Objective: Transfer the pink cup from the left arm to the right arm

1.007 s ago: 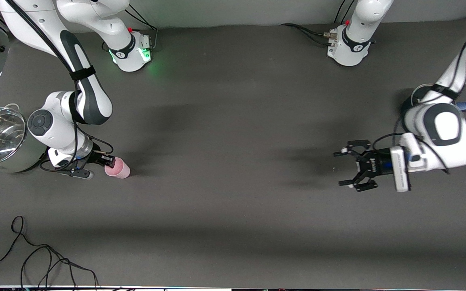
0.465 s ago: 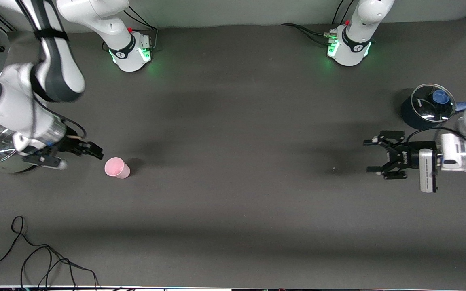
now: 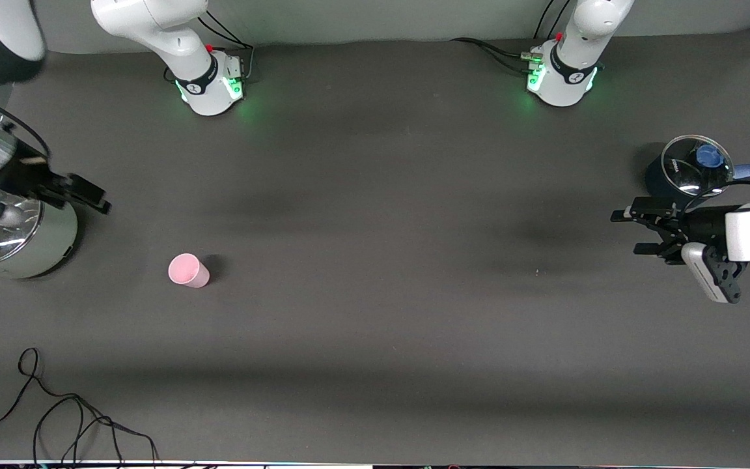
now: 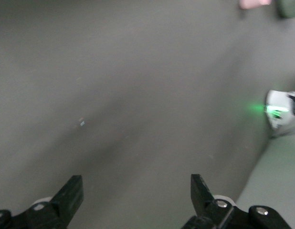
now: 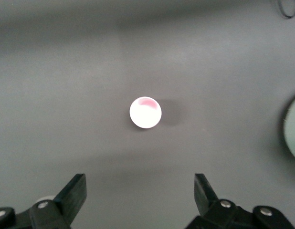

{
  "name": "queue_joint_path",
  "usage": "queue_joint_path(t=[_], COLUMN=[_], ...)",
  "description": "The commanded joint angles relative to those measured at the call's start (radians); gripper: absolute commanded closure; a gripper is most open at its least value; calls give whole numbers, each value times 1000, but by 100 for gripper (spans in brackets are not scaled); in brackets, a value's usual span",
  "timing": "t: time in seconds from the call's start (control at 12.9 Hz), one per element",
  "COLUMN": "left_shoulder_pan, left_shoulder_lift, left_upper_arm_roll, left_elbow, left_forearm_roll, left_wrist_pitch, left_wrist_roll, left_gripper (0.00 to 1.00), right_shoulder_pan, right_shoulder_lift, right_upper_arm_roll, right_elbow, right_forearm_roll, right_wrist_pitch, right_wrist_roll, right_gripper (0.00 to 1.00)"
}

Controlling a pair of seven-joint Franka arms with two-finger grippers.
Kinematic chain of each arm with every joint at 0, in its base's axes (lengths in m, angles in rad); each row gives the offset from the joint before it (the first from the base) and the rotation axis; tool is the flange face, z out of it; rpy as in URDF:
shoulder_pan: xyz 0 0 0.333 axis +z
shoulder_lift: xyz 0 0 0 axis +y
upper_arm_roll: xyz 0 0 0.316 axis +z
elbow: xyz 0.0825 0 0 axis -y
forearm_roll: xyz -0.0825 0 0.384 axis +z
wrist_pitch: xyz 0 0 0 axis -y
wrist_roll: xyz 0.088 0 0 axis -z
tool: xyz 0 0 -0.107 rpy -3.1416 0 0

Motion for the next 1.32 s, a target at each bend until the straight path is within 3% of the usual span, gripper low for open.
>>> queue_joint_path(t=[0.0,0.15,0.54,0.93,1.08,1.24], left_shoulder_pan=[-11,-1,11,23,26,16], left_shoulder_lift=[-182,-228,-289,-340,-338,-352], left_upper_arm_roll=[20,23,16,5,6,31], left_elbow=[4,10,25,29,30,67], left_forearm_roll=[58,97,207,213,210,203], left_wrist_pitch=[-35,-43,-135,-141,-139,-147], left_wrist_roll=[-78,-88,-406,-413,-396,-320], left_gripper=[0,0,0,0,0,0], right_shoulder_pan=[2,3,9,16,-7,-100], right_shoulder_lift=[24,24,35,30,30,30], right_upper_arm_roll=[-9,-11,-9,-9,25,113], right_elbow=[107,112,122,118,116,116], right_forearm_roll=[-35,-107,-107,-107,-107,-107], right_wrist_pitch=[-111,-131,-148,-161,-160,-161], right_wrist_roll=[-17,-32,-53,-56,-58,-60], right_gripper=[0,0,0,0,0,0])
